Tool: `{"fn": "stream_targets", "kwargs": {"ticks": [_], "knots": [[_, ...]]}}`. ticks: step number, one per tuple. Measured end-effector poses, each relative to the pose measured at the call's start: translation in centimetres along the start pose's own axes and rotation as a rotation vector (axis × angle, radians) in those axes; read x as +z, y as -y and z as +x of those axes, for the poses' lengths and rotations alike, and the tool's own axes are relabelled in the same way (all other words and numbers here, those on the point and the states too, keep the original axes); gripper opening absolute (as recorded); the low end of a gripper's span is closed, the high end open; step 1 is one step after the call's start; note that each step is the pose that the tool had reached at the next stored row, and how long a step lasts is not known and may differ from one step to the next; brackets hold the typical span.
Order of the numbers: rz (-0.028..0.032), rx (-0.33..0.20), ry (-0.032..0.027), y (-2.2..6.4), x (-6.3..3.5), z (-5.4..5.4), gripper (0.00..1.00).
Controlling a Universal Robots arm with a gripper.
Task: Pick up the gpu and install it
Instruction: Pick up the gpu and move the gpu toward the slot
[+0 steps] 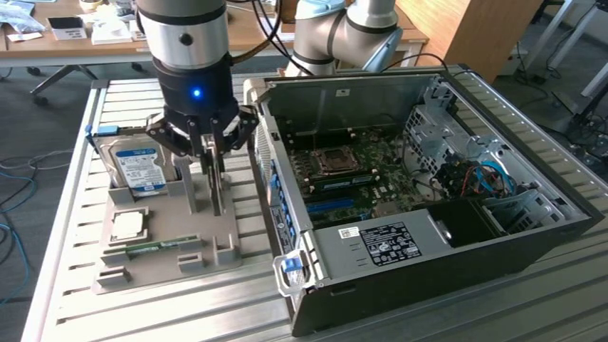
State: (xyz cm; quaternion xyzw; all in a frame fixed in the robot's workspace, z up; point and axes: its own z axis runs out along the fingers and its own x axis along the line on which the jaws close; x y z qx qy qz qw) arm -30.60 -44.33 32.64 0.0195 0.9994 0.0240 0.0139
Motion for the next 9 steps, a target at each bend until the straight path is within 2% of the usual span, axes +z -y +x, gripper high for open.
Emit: {"fn": "stream_targets", "kwargs": {"ticks": [9], "knots": [[0.0001, 0.000, 0.0000, -0.12, -2.55, -0.1, 0.27]]}}
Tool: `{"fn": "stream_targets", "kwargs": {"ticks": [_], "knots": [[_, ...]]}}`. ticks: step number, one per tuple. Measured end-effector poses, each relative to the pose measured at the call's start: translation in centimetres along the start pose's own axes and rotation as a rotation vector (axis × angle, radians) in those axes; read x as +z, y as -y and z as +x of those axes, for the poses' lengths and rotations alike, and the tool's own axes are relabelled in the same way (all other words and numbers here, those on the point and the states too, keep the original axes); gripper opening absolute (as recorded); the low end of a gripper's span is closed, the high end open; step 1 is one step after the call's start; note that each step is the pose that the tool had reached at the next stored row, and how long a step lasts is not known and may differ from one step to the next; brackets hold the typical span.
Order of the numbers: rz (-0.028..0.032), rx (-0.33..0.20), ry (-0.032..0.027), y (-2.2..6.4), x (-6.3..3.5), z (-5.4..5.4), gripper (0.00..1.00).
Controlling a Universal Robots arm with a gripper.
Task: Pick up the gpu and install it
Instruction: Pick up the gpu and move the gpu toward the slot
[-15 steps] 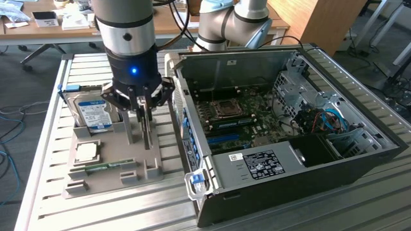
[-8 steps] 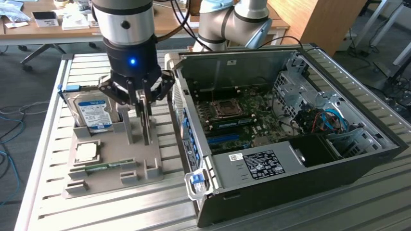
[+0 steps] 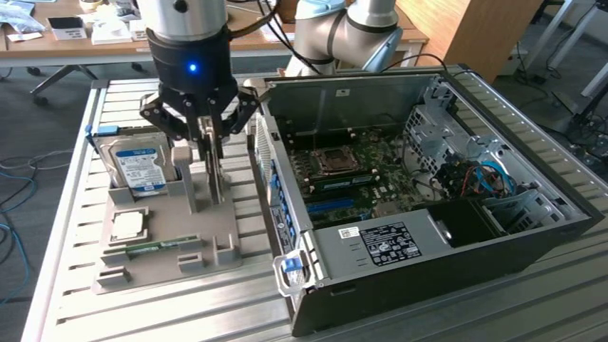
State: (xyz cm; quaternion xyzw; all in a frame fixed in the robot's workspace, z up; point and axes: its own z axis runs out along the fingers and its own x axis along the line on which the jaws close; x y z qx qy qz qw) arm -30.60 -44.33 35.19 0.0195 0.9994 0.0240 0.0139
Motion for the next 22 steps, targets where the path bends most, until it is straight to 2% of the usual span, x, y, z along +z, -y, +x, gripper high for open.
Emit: {"fn": "stream_targets", "kwargs": {"ticks": [9, 17, 22], "knots": [[0.0000, 0.000, -0.0001, -0.12, -2.53, -0.1, 0.27], [-0.0001, 0.000, 0.0000, -0.20, -4.17, -0.1, 0.27], [-0.0001, 0.000, 0.0000, -0.23, -4.84, -0.1, 0.27]]}}
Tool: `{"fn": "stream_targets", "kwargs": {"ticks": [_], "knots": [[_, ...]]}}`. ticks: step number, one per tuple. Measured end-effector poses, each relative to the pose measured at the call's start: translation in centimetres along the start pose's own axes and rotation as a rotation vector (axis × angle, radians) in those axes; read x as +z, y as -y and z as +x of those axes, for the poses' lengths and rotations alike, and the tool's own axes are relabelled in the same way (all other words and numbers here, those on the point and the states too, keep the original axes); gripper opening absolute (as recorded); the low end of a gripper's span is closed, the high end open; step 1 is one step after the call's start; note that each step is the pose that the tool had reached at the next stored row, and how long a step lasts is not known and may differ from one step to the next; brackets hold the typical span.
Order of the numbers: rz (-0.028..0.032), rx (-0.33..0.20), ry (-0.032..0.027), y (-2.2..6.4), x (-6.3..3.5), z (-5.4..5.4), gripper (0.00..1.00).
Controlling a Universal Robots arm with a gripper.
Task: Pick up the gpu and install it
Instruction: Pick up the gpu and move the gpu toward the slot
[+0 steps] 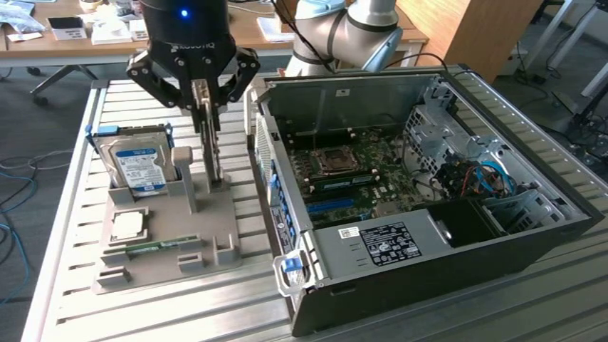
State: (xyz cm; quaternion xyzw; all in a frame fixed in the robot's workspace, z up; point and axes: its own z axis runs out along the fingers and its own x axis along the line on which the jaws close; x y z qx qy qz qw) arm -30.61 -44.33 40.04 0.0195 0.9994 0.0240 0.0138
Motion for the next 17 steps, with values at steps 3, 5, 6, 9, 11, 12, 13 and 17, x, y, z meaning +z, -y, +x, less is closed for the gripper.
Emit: {"fn": "stream_targets", "kwargs": {"ticks": [3, 5, 6, 9, 11, 12, 13, 17], "knots": [[0.0000, 0.000, 0.0000, -0.02, -0.36, 0.0, 0.27], [0.0001, 0.000, 0.0000, -0.04, -0.73, 0.0, 0.27], [0.0000, 0.000, 0.0000, -0.05, -0.93, 0.0, 0.27], [0.0001, 0.000, 0.0000, -0.08, -1.58, 0.0, 0.27], [0.0001, 0.000, 0.0000, -0.10, -2.04, -0.1, 0.27], [0.0001, 0.000, 0.0000, -0.11, -2.25, -0.1, 0.27], [0.0001, 0.000, 0.0000, -0.12, -2.45, -0.1, 0.27], [0.0000, 0.000, 0.0001, -0.16, -3.19, -0.1, 0.27]]}}
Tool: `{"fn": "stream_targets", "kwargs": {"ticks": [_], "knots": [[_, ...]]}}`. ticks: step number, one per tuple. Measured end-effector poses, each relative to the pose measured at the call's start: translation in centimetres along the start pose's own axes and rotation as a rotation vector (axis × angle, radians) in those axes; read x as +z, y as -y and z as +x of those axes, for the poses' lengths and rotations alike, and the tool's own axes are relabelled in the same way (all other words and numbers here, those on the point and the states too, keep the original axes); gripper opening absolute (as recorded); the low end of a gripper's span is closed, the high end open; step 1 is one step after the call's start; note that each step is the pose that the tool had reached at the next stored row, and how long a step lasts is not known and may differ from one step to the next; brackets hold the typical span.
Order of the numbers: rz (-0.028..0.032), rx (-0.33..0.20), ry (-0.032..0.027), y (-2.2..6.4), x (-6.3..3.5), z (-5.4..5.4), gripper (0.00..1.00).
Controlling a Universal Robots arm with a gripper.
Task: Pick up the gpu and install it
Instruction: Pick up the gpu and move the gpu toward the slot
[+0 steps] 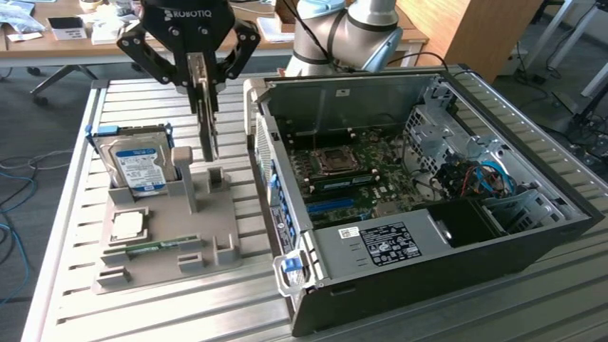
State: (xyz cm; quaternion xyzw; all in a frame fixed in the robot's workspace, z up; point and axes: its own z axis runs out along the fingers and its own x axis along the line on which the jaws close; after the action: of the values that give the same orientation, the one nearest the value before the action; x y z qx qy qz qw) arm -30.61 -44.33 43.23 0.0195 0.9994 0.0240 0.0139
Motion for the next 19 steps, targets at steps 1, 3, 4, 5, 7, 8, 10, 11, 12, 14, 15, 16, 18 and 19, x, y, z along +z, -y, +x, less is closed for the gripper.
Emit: {"fn": "stream_targets", "kwargs": {"ticks": [1, 3, 4, 5, 7, 8, 10, 11, 12, 14, 15, 16, 18, 19], "knots": [[0.0000, 0.000, 0.0000, -0.01, -0.11, 0.00, 0.27], [0.0000, 0.000, 0.0000, -0.01, -0.14, 0.00, 0.27], [0.0000, 0.000, -0.0001, -0.01, -0.15, -0.01, 0.27], [0.0000, 0.000, 0.0000, -0.01, -0.15, 0.00, 0.27], [0.0000, 0.000, 0.0000, -0.01, -0.15, 0.00, 0.27], [0.0000, 0.000, -0.0001, -0.01, -0.15, -0.01, 0.27], [0.0001, 0.000, -0.0001, -0.01, -0.15, 0.00, 0.27], [0.0001, 0.000, -0.0001, -0.01, -0.15, 0.00, 0.27], [0.0000, 0.000, -0.0001, -0.01, -0.15, -0.01, 0.27], [0.0001, 0.000, -0.0001, -0.01, -0.15, -0.01, 0.27], [0.0003, 0.000, -0.0021, -0.01, -0.16, -0.06, 0.27], [0.0004, 0.000, -0.0053, -0.01, -0.16, -0.12, 0.27], [0.0005, 0.000, -0.0116, -0.02, -0.15, -0.23, 0.27], [0.0005, 0.001, -0.0131, -0.02, -0.14, -0.25, 0.27]]}}
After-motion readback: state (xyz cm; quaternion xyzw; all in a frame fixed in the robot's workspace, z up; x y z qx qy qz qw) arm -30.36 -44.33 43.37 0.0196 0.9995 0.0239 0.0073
